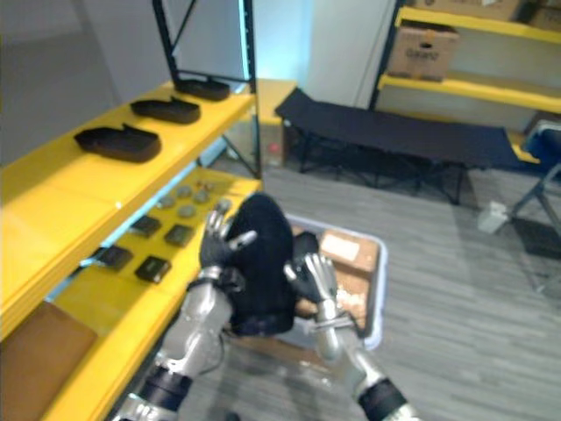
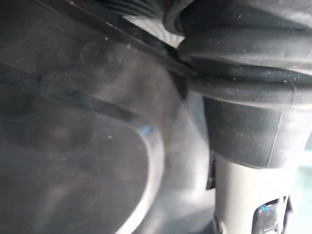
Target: Walk over and take plastic housings, then place them on the shelf
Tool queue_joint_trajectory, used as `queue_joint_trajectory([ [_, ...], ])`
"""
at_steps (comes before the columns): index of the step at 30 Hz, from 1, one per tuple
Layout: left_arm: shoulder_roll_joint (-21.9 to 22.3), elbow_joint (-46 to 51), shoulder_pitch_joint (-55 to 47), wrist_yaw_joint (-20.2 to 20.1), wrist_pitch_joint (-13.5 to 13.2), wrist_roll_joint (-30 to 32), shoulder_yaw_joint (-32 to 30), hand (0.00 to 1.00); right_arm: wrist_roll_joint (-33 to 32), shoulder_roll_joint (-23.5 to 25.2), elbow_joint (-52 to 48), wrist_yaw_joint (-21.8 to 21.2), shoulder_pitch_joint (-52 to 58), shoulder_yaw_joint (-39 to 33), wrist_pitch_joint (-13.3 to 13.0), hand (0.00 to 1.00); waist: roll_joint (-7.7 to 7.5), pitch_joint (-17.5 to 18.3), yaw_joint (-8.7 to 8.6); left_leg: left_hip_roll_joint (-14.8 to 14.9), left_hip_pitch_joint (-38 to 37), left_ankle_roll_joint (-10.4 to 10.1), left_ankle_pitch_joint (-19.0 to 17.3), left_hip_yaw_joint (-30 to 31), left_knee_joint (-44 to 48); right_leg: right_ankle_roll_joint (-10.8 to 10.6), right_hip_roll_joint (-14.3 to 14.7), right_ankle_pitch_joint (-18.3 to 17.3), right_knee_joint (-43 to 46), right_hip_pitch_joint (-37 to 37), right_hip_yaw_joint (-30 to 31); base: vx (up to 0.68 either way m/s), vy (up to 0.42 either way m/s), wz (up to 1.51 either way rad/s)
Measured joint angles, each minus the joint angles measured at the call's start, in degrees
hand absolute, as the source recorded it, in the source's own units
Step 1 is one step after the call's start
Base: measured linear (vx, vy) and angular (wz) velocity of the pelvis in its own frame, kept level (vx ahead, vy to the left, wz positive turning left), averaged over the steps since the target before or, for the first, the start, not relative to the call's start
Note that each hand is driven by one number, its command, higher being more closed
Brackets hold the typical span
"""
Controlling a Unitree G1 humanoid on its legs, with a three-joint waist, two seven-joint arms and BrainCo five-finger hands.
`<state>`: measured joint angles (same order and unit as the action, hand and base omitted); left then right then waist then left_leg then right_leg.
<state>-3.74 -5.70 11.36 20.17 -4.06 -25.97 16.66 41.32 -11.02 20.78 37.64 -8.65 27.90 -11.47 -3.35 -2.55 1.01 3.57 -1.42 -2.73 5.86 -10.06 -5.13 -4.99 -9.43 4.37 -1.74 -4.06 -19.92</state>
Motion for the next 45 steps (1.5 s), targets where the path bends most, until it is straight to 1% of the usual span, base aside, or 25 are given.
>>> queue_joint_trajectory([
  [2, -0.5, -0.4, 0.0, -1.8, 1.5, 0.1, 0.2, 0.0, 0.0, -0.2, 0.0, 0.0, 0.0, -0.2, 0.1, 1.0, 0.0, 0.0, 0.0, 0.0, -0.2, 0.0, 0.0, 0.0, 0.0, 0.0, 0.0, 0.0, 0.0, -0.1, 0.1, 0.0, 0.0, 0.0],
  [3, -0.5, -0.7, 0.0, -2.2, 1.7, 0.1, 0.3, 1.0, -0.1, -0.3, 0.0, 0.0, 0.0, -0.2, 0.2, 1.0, 0.0, 0.0, 0.0, 0.0, -0.2, 0.0, 0.0, 0.0, 0.0, 0.0, 0.0, 0.0, 0.0, -0.1, 0.1, 0.0, 0.0, 0.0],
  [7, -1.2, -2.4, 0.0, -4.0, 3.0, 1.6, 1.8, 1.0, -0.1, -1.1, 0.0, 0.0, 0.0, -0.4, 0.7, 1.0, 0.0, 0.0, 0.02, 0.1, -0.2, 0.0, 0.0, -0.1, 0.0, 0.0, 0.1, 0.0, 0.0, -0.1, 0.2, 0.0, 0.0, 0.0],
  [8, -2.3, -2.6, 0.0, -5.6, 3.2, 1.8, 2.6, 1.0, -0.1, -1.2, 0.0, 0.0, 0.0, -0.8, 0.7, 1.0, 0.01, 0.0, 0.02, 0.1, -0.2, 0.0, 0.0, -0.1, 0.0, 0.0, 0.1, 0.0, 0.0, -0.1, 0.2, 0.0, 0.0, 0.0],
  [9, -2.6, -2.6, 0.0, -6.2, 3.3, 1.8, 2.9, 1.0, -0.1, -1.2, 0.0, 0.0, 0.0, -0.9, 0.7, 1.0, 0.01, 0.0, 0.01, 0.2, -0.2, 0.0, 0.0, -0.1, 0.0, 0.0, 0.2, 0.0, 0.0, -0.1, 0.2, 0.0, 0.0, 0.0],
  [11, -2.9, -2.8, 0.0, -8.8, 3.2, 2.1, 2.9, 1.0, -0.1, -1.3, 0.0, 0.0, 0.0, -1.4, 0.7, 1.0, 0.01, 0.0, 0.01, 0.3, -0.2, 0.0, 0.0, -0.1, 0.0, 0.1, 0.3, 0.0, -0.1, -0.1, 0.3, 0.0, 0.0, 0.0],
  [15, -3.5, -2.9, 0.0, -11.3, 3.1, 2.2, 3.0, 1.0, -0.1, -2.0, -0.1, 0.0, 0.0, -1.2, 0.7, 1.0, 0.12, -0.1, 0.01, 0.6, -0.3, -0.4, -0.2, -0.3, 0.0, 0.2, 0.6, -0.1, -0.1, -0.1, 0.4, 0.0, 0.0, 0.0],
  [19, -5.6, -3.7, 0.1, -12.0, 3.3, 1.0, 2.5, 1.0, -0.1, -2.4, -0.6, 0.0, 0.0, 0.3, 0.4, 1.0, 0.63, -0.4, -0.11, 0.8, -0.4, -0.6, -0.3, -0.8, 0.0, 0.3, 0.8, -0.1, -0.1, 0.1, 0.9, 0.0, -0.001, -0.07],
  [22, -6.7, -4.4, 0.1, -12.6, 3.3, -1.6, 2.5, 1.0, -0.1, -2.6, -1.9, -0.1, 0.0, 0.3, 0.0, 1.0, 1.01, -0.7, -0.13, 0.8, -0.4, -0.6, -0.4, -1.1, 0.0, 0.3, 0.8, -0.1, -0.1, 0.2, 1.1, 0.0, -0.001, -0.01],
  [23, -7.2, -4.6, 0.1, -13.4, 3.3, -3.0, 2.5, 1.0, -0.1, -2.7, -2.6, -0.1, 0.0, 0.3, 0.0, 1.0, 1.04, -0.7, -0.19, 0.9, -0.4, -0.6, -0.4, -1.3, 0.0, 0.3, 0.8, -0.2, -0.1, 0.2, 1.1, 0.0, 0.0, 0.0],
  [28, -7.2, -5.2, 0.1, -14.7, 2.9, -4.7, 2.5, 1.0, -0.1, -2.9, -2.8, -0.1, 0.0, 0.3, 0.0, 1.0, 1.21, -0.8, -0.19, 0.8, -0.4, -0.4, -0.6, -1.4, 0.1, 0.4, 0.7, -0.2, -0.1, 0.3, 1.2, 0.0, 0.0, 0.0],
  [30, -7.2, -5.6, 0.1, -14.8, 2.3, -5.8, 2.7, 1.0, -0.1, -2.9, -3.1, -0.1, 0.0, 0.2, 0.0, 1.0, 1.36, -0.9, -0.22, 0.8, -0.4, -0.4, -0.6, -1.4, 0.1, 0.4, 0.7, -0.2, -0.1, 0.3, 1.3, 0.0, 0.0, 0.0],
  [31, -7.2, -5.6, 0.1, -14.8, 1.6, -6.1, 2.7, 1.0, -0.1, -2.9, -3.6, -0.1, 0.0, 0.1, 0.0, 0.0, 1.5, -1.0, -0.24, 0.8, -0.4, -0.5, -0.7, -1.4, 0.1, 0.4, 0.7, -0.2, -0.1, 0.3, 1.3, 0.0, 0.0, 0.0],
  [33, -7.2, -5.6, 0.1, -14.9, 0.5, -7.8, 3.1, 1.0, -0.4, -2.9, -4.9, -0.1, 0.0, 0.1, -0.6, 0.0, 1.86, -1.2, -0.28, 0.8, -0.4, -0.5, -0.7, -1.5, 0.1, 0.4, 0.7, -0.2, -0.1, 0.3, 1.3, 0.0, 0.0, 0.0],
  [34, -7.2, -5.6, 0.1, -14.9, 0.2, -8.0, 3.7, 1.0, -1.5, -2.9, -5.3, -0.1, -0.1, -0.1, -1.7, 0.0, 2.11, -1.4, -0.27, 0.7, -0.4, -0.4, -0.7, -1.5, 0.1, 0.4, 0.7, -0.2, -0.1, 0.3, 1.3, 0.0, 0.0, 0.0],
  [35, -7.2, -5.6, 0.0, -14.8, 0.0, -7.9, 4.2, 1.0, -2.9, -2.9, -5.8, -0.2, -0.1, -0.2, -2.0, 0.0, 2.29, -1.5, -0.26, 0.7, -0.4, -0.4, -0.7, -1.5, 0.1, 0.4, 0.7, -0.2, -0.1, 0.3, 1.3, 0.0, 0.0, 0.0],
  [37, -7.2, -5.6, -0.1, -14.7, -0.7, -7.6, 5.0, 1.0, -5.1, -2.9, -6.3, -0.6, -0.1, -0.4, -2.1, 0.0, 2.46, -1.6, -0.32, 0.8, -0.4, -0.4, -0.7, -1.5, 0.1, 0.5, 0.7, -0.3, -0.1, 0.3, 1.3, 0.0, 0.0, 0.0],
  [39, -7.2, -5.6, -0.2, -13.4, -1.6, -6.3, 6.7, 1.0, -7.8, -2.9, -6.3, -2.7, -0.2, -1.4, -2.0, 0.0, 2.45, -1.6, -0.29, 0.8, -0.4, -0.4, -0.7, -1.5, 0.1, 0.5, 0.7, -0.3, -0.1, 0.3, 1.3, 0.0, 0.0, 0.0],
  [40, -7.1, -5.5, -0.2, -12.7, -2.0, -5.3, 7.0, 1.0, -8.1, -2.9, -6.3, -2.8, -0.2, -1.5, -1.9, 0.0, 2.45, -1.6, -0.28, 0.7, -0.4, -0.4, -0.7, -1.5, 0.1, 0.5, 0.7, -0.3, -0.1, 0.3, 1.3, 0.0, 0.0, 0.0],
  [42, -6.9, -4.3, -0.6, -9.5, -3.1, -0.4, 8.0, 1.0, -9.3, -2.7, -6.3, -3.0, -0.2, -1.9, -1.1, 0.0, 2.46, -1.6, -0.3, 0.7, -0.4, -0.4, -0.7, -1.5, 0.1, 0.5, 0.7, -0.3, -0.1, 0.3, 1.3, 0.0, 0.0, 0.0],
  [43, -6.9, -3.2, -1.0, -8.6, -3.3, 1.1, 8.1, 1.0, -9.8, -2.6, -6.4, -3.0, -0.2, -2.2, -1.1, 0.0, 2.46, -1.6, -0.29, 0.7, -0.4, -0.4, -0.7, -1.5, 0.1, 0.5, 0.7, -0.3, -0.1, 0.3, 1.3, 0.0, 0.0, 0.0],
  [44, -6.7, -1.1, -1.9, -6.1, -3.7, 4.8, 7.6, 1.0, -11.1, -2.3, -7.1, -3.1, -0.2, -2.7, -1.1, 0.0, 2.46, -1.6, -0.31, 0.7, -0.5, -0.4, -0.7, -1.4, 0.1, 0.5, 0.7, -0.3, -0.1, 0.3, 1.3, 0.0, 0.0, 0.0],
  [45, -6.4, 0.1, -2.5, -5.1, -3.8, 6.3, 7.3, 1.0, -11.7, -2.1, -7.4, -3.2, -0.2, -2.9, -1.1, 0.0, 2.45, -1.6, -0.31, 0.7, -0.5, -0.4, -0.7, -1.4, 0.1, 0.5, 0.7, -0.4, -0.1, 0.2, 1.3, 0.0, 0.0, 0.0],
])
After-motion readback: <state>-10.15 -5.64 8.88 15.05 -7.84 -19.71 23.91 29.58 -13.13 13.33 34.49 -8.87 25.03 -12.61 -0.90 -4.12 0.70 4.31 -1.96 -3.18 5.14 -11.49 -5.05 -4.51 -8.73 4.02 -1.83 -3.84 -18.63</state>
